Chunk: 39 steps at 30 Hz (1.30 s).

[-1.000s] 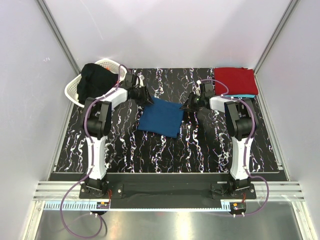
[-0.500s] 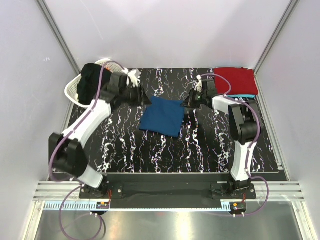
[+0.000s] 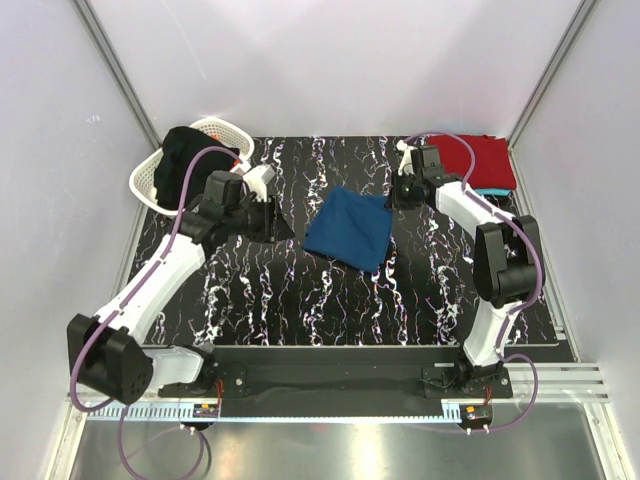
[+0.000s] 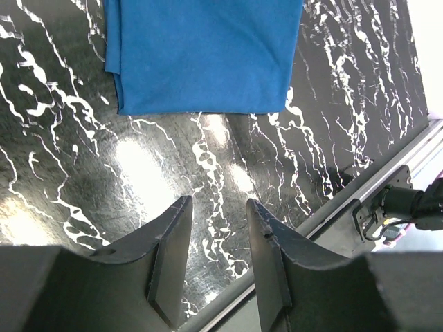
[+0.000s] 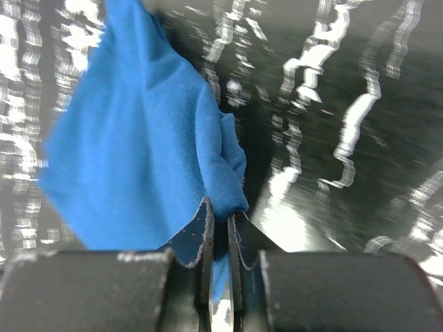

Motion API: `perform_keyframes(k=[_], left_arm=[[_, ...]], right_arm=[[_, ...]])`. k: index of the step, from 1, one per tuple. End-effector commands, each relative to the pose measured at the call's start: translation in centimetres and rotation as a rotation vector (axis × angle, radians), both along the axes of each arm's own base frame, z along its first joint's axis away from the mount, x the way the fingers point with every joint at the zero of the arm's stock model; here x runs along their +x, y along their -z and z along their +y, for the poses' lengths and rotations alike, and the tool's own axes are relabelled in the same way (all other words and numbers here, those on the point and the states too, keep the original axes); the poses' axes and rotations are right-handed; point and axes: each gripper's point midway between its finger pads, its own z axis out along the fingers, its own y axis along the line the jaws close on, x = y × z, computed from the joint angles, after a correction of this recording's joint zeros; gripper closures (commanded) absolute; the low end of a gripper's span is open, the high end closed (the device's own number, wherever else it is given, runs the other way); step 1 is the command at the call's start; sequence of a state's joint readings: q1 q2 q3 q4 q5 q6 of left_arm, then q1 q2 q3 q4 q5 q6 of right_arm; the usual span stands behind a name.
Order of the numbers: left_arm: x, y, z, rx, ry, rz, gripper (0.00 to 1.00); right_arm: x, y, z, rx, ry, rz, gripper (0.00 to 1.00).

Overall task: Fold and stack the t-shirts
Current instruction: Neatly place the folded tshirt to the corner

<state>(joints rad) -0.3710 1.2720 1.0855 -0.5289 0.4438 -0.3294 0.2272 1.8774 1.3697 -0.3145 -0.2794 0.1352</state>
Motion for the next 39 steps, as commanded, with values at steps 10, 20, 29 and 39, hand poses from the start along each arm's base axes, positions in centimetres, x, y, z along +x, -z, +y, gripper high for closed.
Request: perform_keyframes(k=[10, 20, 29, 39], left_arm=[[-0.4, -0.1, 0.1, 0.006, 0.045, -0.045, 0.57], [-0.4, 0.2, 0.3, 0.017, 0.040, -0.046, 0.57], [-0.6, 0.7, -0.1, 0.005, 0.057, -0.022, 0.57], [-0.8, 0.4, 0.1, 0.007, 0.056, -0.036, 0.57]], right_arm=[[3.1, -9.5, -9.7, -0.451, 0.102, -0.270, 1.00], [6.6, -12.0, -14.4, -0.632, 0.131, -0.349, 1.00], [9.6, -15.3, -17.5, -0.620, 0.189, -0.495, 1.00], [10.9, -19.7, -18.9, -0.638, 0.172, -0.618, 1.00]])
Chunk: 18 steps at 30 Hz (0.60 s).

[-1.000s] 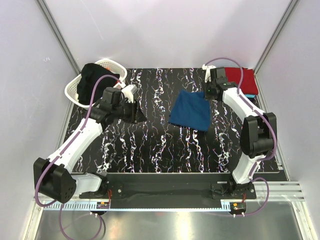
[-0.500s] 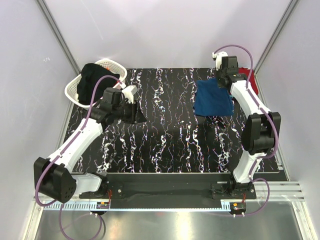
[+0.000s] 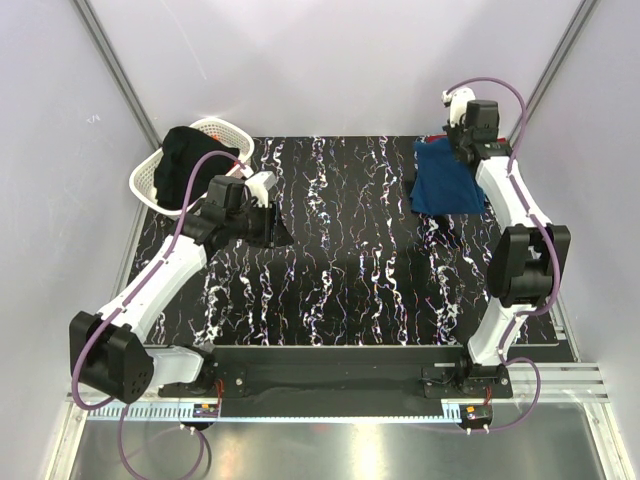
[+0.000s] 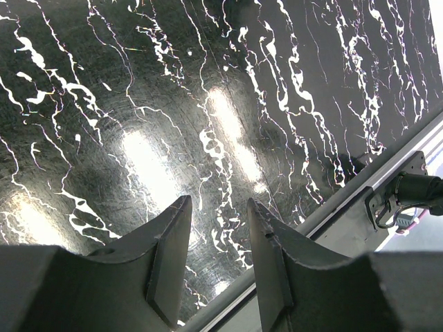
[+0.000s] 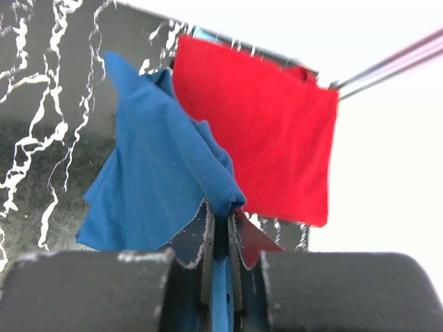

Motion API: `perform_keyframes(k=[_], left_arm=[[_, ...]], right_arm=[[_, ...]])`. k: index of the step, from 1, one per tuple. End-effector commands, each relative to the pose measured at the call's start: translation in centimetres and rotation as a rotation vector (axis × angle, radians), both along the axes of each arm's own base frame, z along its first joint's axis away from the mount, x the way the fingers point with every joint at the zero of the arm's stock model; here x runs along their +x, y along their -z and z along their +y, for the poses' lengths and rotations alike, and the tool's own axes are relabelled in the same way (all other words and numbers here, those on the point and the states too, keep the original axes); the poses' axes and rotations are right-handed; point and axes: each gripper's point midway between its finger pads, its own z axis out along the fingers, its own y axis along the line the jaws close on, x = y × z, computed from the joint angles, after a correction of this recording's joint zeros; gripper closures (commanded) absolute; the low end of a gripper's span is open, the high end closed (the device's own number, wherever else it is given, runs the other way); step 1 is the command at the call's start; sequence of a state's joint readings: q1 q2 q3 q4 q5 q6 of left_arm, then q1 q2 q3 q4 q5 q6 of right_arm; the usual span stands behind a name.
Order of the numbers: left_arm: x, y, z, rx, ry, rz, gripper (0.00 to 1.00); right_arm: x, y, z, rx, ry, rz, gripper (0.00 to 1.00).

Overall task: Fold and stack the t-shirts
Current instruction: Neatly place the folded tshirt to the corner

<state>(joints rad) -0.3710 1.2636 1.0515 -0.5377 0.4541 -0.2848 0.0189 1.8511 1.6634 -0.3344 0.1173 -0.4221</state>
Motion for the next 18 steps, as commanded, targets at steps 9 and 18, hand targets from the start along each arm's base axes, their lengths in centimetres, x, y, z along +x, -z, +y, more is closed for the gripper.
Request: perform_keyframes(k=[9, 18], left_arm=[[0.3, -1.0, 0.0, -0.018, 0.018, -0.051, 0.57], [0.3, -0.8, 0.0, -0.029, 0.022, -0.034, 0.57]], right_arm=[[3.3, -7.8, -2.9, -0.034, -0.053, -0.203, 1.00], [5.7, -6.2, -5.9, -0.074, -0.031, -0.181, 1.00]])
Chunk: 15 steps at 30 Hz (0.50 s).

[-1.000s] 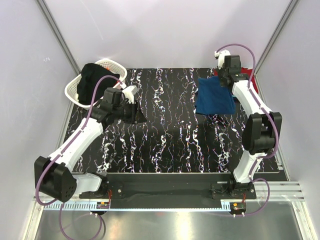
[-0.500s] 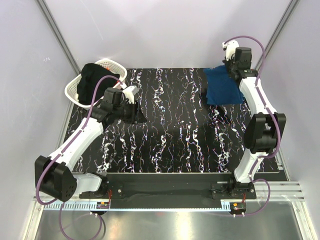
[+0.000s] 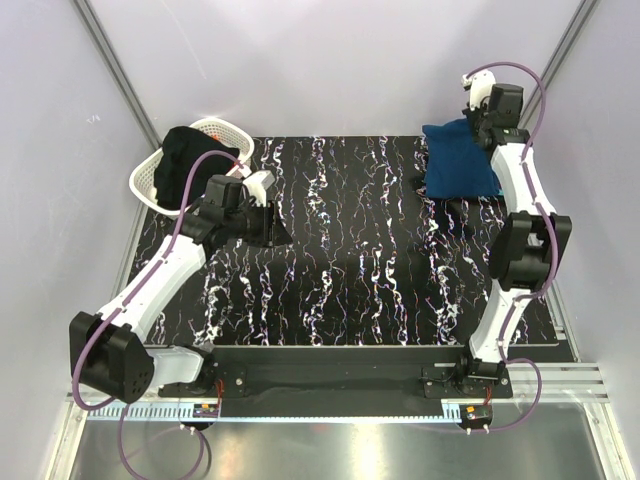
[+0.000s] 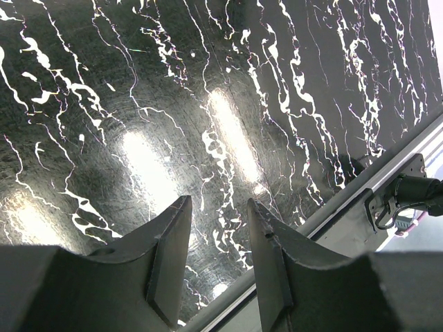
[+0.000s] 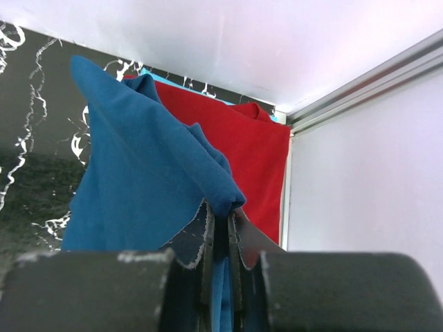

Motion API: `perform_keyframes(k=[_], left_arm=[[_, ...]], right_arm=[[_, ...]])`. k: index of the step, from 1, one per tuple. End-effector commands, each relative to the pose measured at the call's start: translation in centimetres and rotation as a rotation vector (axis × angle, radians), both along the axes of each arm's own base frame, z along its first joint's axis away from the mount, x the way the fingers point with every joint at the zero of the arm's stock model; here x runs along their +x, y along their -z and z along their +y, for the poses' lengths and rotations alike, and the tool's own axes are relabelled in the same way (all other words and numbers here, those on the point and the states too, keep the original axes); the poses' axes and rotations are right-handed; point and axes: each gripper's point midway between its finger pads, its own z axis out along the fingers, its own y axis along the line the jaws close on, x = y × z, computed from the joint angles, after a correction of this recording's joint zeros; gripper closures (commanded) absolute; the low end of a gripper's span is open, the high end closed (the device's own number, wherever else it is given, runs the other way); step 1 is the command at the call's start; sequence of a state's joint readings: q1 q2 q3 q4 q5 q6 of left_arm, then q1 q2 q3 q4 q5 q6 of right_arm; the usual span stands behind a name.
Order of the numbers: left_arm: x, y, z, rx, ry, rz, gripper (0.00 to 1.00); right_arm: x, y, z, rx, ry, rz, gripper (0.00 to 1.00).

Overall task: Fold and stack the t-shirts
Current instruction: Neatly place the folded tshirt to the corner

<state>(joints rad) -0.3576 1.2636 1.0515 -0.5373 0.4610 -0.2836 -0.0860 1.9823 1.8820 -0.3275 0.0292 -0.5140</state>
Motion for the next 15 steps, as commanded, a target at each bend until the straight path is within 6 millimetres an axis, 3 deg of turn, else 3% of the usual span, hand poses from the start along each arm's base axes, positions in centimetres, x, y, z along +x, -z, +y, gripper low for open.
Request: perform_keyframes(k=[1, 3, 11, 12, 13, 15], left_arm=[[0.1, -0.8, -0.4, -0.024, 0.031, -0.034, 0.57], [0.2, -0.6, -0.3, -0.022, 0.027, -0.029, 0.57], [0.6, 0.1, 0.0, -0.024, 0.016, 0.000, 0.57], [0.8, 0.0, 0.0, -0.026, 0.013, 0.001, 0.57], [0.8, 0.1, 0.1, -0.024, 0.012, -0.002, 0.57], [1.0, 0.1, 0.4, -0.008, -0.002, -0.013, 0.57]], right_arm=[[1.8, -3.7, -1.3, -0.031, -0.012, -0.107, 1.00], [2.3, -3.2, -2.2, -0.036, -0.002, -0.102, 1.00], [4.1, -4.7, -3.4, -0.027, -0.049, -0.155, 1.00], [4.4, -3.9, -3.8, -0.028, -0.043, -0.140, 1.00], [4.6, -4.4, -4.0, -0.032, -0.045, -0.149, 1.00], [5.0, -3.7, -4.6, -0.030, -0.041, -0.140, 1.00]])
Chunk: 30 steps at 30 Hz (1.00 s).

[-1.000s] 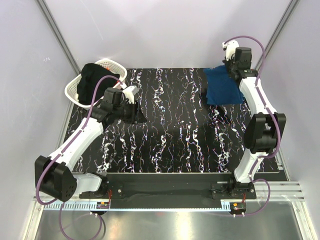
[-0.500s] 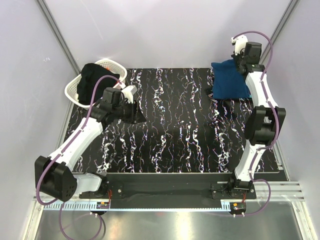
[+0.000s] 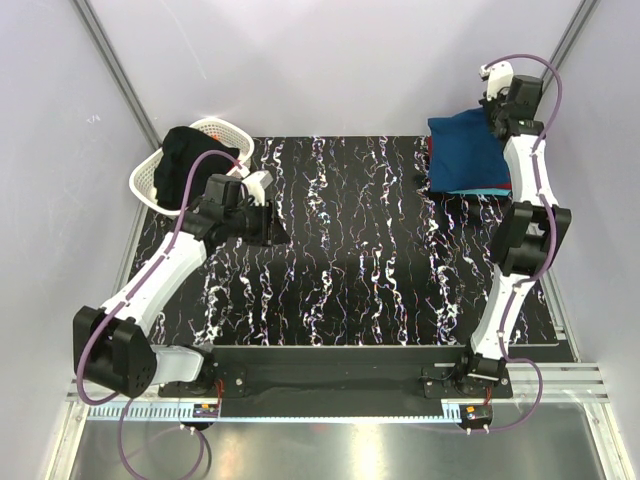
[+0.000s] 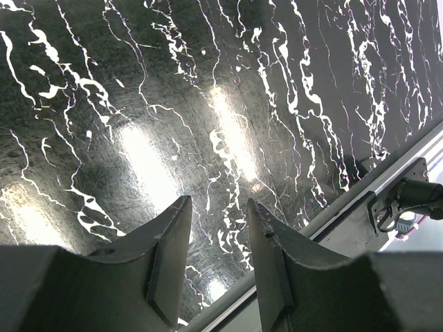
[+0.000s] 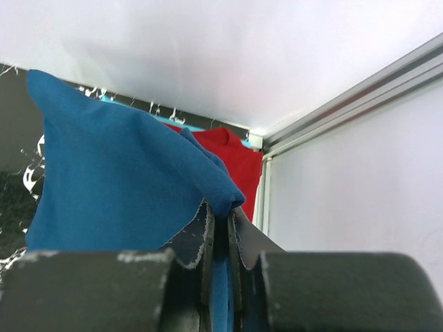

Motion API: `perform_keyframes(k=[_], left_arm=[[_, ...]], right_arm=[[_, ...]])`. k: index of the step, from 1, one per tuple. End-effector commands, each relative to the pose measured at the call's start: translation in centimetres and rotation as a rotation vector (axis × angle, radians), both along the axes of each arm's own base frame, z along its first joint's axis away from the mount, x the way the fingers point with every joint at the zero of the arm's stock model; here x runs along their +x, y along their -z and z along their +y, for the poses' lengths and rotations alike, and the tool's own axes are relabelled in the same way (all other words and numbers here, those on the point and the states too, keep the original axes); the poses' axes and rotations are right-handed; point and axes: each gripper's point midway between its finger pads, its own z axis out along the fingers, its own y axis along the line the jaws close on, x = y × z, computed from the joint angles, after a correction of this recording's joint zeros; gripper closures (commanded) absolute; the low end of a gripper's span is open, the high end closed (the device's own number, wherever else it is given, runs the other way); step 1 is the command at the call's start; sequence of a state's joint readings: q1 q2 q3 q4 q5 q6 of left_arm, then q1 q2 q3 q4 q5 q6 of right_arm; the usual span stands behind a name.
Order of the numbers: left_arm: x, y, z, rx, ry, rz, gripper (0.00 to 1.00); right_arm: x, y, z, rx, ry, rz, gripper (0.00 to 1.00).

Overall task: Fold and stack the t-shirts
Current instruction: Neatly place the folded tshirt to the corner

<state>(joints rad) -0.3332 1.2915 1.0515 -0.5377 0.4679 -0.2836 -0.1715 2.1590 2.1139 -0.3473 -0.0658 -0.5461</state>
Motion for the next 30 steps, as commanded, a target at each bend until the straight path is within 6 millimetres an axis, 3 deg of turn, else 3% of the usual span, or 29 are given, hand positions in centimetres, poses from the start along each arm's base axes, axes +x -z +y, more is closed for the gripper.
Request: perform_keyframes(k=[1, 2, 4, 5, 6, 9, 10, 11, 12, 14, 16, 17, 19, 21, 22, 23, 24, 25, 26, 27, 30], left_arm=[[0.5, -0.7, 0.0, -0.008, 0.013, -0.045, 0.57], [0.4, -0.6, 0.1, -0.004, 0.011, -0.041, 0.57], [0.4, -0.4, 0.0, -0.009, 0.015, -0.031, 0.57], [0.5, -0.4, -0.1, -0.011, 0.018, -0.027, 0.57], [0.4, -0.4, -0.2, -0.015, 0.020, -0.023, 0.57], [0.5, -0.2, -0.1, -0.012, 0.020, -0.018, 0.57], [0.6, -0.1, 0.0, -0.009, 0.017, -0.017, 0.57], [0.6, 0.1, 0.0, -0.005, 0.015, -0.012, 0.57], [0.6, 0.1, 0.1, 0.000, 0.013, -0.012, 0.57], [0.7, 0.3, 0.2, 0.006, 0.007, -0.006, 0.57], [0.9, 0.4, 0.3, 0.011, 0.003, -0.005, 0.56], [1.0, 0.5, 0.4, 0.013, -0.001, -0.004, 0.56], [1.0, 0.6, 0.5, 0.015, -0.003, -0.003, 0.56], [1.0, 0.5, 0.6, 0.017, -0.010, -0.007, 0.55], [1.0, 0.4, 0.7, 0.020, -0.013, -0.012, 0.55], [1.0, 0.2, 0.8, 0.020, -0.015, -0.022, 0.55], [1.0, 0.1, 0.9, 0.025, -0.022, -0.028, 0.55], [1.1, -0.1, 0.9, 0.025, -0.023, -0.036, 0.55], [1.0, -0.7, 0.9, 0.019, -0.025, -0.053, 0.55], [1.0, -1.1, 0.8, 0.011, -0.024, -0.062, 0.55], [1.0, -3.9, 0.2, -0.058, -0.024, -0.108, 0.55]], right_arm=[[1.4, -4.0, -0.5, -0.031, -0.029, -0.110, 1.00], [1.8, -2.9, -0.7, -0.025, -0.031, -0.095, 1.00], [2.4, -3.1, -0.8, -0.022, -0.031, -0.106, 1.00], [3.0, -1.8, -0.9, -0.017, -0.035, -0.089, 1.00], [3.4, -2.4, -1.1, -0.017, -0.034, -0.108, 1.00], [4.7, -0.1, -2.4, -0.024, 0.006, -0.090, 1.00], [5.1, -1.0, -3.1, -0.021, 0.028, -0.117, 1.00], [5.6, 0.8, -3.9, -0.009, 0.042, -0.099, 1.00], [5.8, 0.3, -4.3, -0.003, 0.056, -0.115, 1.00], [6.4, 2.0, -4.8, 0.006, 0.071, -0.101, 0.96], [6.7, 2.0, -5.3, 0.007, 0.098, -0.115, 0.92], [6.9, 2.6, -5.5, 0.012, 0.111, -0.112, 0.87], [7.0, 2.0, -6.3, 0.017, 0.165, -0.142, 0.69], [6.7, 1.6, -6.8, 0.017, 0.203, -0.150, 0.62], [6.5, 1.3, -6.7, 0.046, 0.218, -0.157, 0.37], [6.0, -0.5, -6.5, 0.060, 0.224, -0.182, 0.19], [5.6, -0.1, -6.3, 0.102, 0.248, -0.171, 0.10], [5.1, -0.6, -6.2, 0.129, 0.266, -0.177, 0.05], [4.2, -3.0, -5.7, 0.157, 0.280, -0.209, 0.00], [3.4, -2.4, -5.3, 0.186, 0.298, -0.173, 0.00], [0.5, -4.0, -2.9, 0.321, 0.396, -0.159, 0.00]])
